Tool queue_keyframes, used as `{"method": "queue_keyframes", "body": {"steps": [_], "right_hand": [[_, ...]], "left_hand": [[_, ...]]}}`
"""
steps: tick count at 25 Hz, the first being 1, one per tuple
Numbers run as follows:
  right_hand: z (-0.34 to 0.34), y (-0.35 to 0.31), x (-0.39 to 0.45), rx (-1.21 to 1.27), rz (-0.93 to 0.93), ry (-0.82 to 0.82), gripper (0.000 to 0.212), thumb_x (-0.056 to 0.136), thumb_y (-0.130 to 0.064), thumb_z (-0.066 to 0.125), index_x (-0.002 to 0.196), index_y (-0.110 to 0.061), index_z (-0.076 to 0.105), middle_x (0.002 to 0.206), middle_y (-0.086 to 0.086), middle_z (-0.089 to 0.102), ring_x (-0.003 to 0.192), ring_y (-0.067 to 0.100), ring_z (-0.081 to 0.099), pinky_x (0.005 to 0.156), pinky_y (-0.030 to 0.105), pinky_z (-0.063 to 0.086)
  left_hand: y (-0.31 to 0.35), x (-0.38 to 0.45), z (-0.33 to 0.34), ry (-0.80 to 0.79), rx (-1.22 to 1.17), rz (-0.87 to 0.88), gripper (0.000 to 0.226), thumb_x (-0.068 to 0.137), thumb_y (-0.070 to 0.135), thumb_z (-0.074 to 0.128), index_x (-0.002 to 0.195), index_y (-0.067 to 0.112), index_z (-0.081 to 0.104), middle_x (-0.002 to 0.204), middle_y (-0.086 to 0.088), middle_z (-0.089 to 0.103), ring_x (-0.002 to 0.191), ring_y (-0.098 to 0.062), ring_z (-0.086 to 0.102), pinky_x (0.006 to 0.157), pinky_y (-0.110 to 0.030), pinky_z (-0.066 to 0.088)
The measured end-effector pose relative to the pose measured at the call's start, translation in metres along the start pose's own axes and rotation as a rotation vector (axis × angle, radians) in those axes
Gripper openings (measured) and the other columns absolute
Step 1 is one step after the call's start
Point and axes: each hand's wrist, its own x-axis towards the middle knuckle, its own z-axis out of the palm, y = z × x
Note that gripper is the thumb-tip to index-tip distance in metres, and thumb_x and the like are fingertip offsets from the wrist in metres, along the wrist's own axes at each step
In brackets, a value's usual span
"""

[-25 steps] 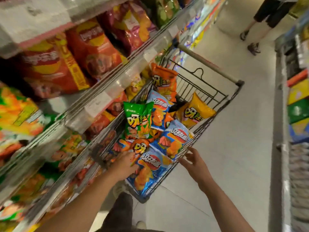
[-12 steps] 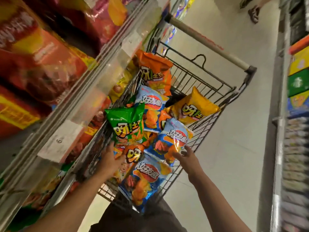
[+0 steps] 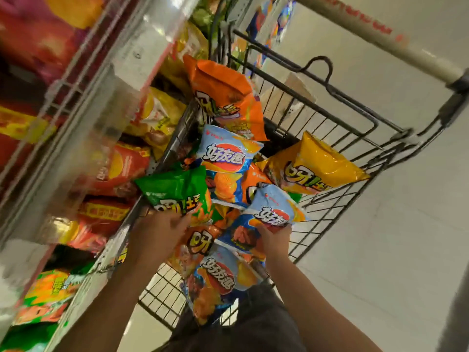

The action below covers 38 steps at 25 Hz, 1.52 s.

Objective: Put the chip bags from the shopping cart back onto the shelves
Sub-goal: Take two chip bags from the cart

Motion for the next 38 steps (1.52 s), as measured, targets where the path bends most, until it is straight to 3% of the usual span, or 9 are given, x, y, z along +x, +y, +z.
{"method": "queue_keyframes", "body": {"steps": [7, 11, 13, 15, 19, 24, 31, 36, 38], "right_hand": [[-0.011, -0.009, 0.003, 0.286, 0.103, -0.054, 0.115, 0.043, -0.046, 0.097, 0.143, -0.029, 0.044, 0.124, 0.000, 0.067, 0.103, 0.021, 0.070, 0.060, 0.027, 0.060], [-0.014, -0.007, 0.014, 0.409, 0.270, -0.119, 0.096, 0.073, -0.029, 0.090, 0.151, -0.029, 0.033, 0.133, 0.012, 0.065, 0.114, 0.037, 0.066, 0.086, 0.051, 0.060], [-0.015, -0.010, 0.017, 0.514, 0.309, -0.159, 0.082, 0.083, -0.025, 0.082, 0.151, -0.027, 0.035, 0.129, 0.017, 0.067, 0.105, 0.038, 0.070, 0.070, 0.045, 0.062], [-0.015, -0.012, 0.016, 0.569, 0.300, -0.185, 0.069, 0.090, -0.018, 0.074, 0.150, -0.020, 0.039, 0.127, 0.018, 0.067, 0.093, 0.033, 0.072, 0.058, 0.036, 0.059], [-0.012, -0.017, 0.010, 0.520, 0.295, -0.259, 0.060, 0.089, -0.015, 0.074, 0.144, -0.016, 0.050, 0.128, 0.016, 0.069, 0.106, 0.036, 0.072, 0.075, 0.045, 0.063], [-0.006, -0.035, 0.010, 0.384, 0.200, -0.346, 0.051, 0.092, -0.022, 0.072, 0.139, -0.008, 0.060, 0.134, 0.019, 0.066, 0.125, 0.040, 0.062, 0.108, 0.056, 0.048], [-0.005, -0.016, -0.052, 0.050, -0.278, -0.407, 0.044, 0.089, -0.011, 0.076, 0.131, -0.010, 0.065, 0.119, 0.014, 0.074, 0.103, 0.036, 0.073, 0.086, 0.049, 0.061], [-0.006, -0.005, -0.127, 0.108, -0.533, -0.311, 0.055, 0.081, -0.012, 0.084, 0.132, -0.006, 0.062, 0.115, 0.013, 0.076, 0.097, 0.031, 0.075, 0.074, 0.039, 0.062], [-0.024, -0.003, -0.157, 0.161, -0.594, -0.298, 0.059, 0.077, -0.018, 0.086, 0.131, -0.012, 0.062, 0.111, 0.007, 0.078, 0.096, 0.025, 0.077, 0.070, 0.032, 0.062]], "left_hand": [[0.040, 0.048, -0.017, 0.256, -0.248, -0.028, 0.059, 0.085, 0.031, 0.078, 0.134, 0.015, 0.050, 0.137, -0.016, 0.044, 0.127, -0.032, 0.045, 0.101, -0.042, 0.043], [-0.001, 0.008, 0.002, 0.383, -0.350, -0.090, 0.082, 0.079, 0.015, 0.083, 0.147, 0.009, 0.038, 0.148, -0.027, 0.030, 0.137, -0.014, 0.033, 0.113, -0.021, 0.035], [-0.012, -0.003, 0.016, 0.520, -0.409, -0.080, 0.075, 0.080, 0.012, 0.082, 0.142, 0.006, 0.041, 0.143, -0.027, 0.034, 0.123, 0.017, 0.036, 0.097, 0.003, 0.033], [-0.022, -0.010, 0.032, 0.566, -0.608, -0.225, 0.065, 0.083, 0.006, 0.079, 0.137, 0.010, 0.044, 0.137, -0.011, 0.043, 0.118, 0.015, 0.047, 0.086, -0.001, 0.045], [-0.038, 0.004, 0.058, 0.103, -0.789, -0.458, 0.075, 0.084, 0.014, 0.081, 0.147, 0.017, 0.039, 0.150, -0.009, 0.049, 0.135, -0.027, 0.050, 0.103, -0.037, 0.045], [-0.043, 0.033, 0.055, 0.070, -0.885, -0.375, 0.062, 0.088, 0.020, 0.078, 0.143, 0.015, 0.051, 0.137, -0.010, 0.062, 0.124, -0.029, 0.059, 0.102, -0.048, 0.049], [-0.048, -0.001, 0.062, 0.069, -0.722, -0.170, 0.025, 0.090, 0.017, 0.074, 0.102, -0.004, 0.069, 0.098, -0.017, 0.071, 0.082, -0.026, 0.066, 0.060, -0.024, 0.043], [-0.040, -0.035, 0.027, 0.302, -0.464, 0.166, 0.023, 0.093, 0.018, 0.067, 0.096, -0.004, 0.063, 0.113, -0.026, 0.057, 0.108, -0.038, 0.054, 0.094, -0.044, 0.042], [-0.042, -0.059, 0.009, 0.363, -0.526, 0.312, 0.019, 0.095, 0.019, 0.062, 0.095, 0.001, 0.057, 0.103, -0.021, 0.057, 0.100, -0.033, 0.055, 0.086, -0.046, 0.043]]}}
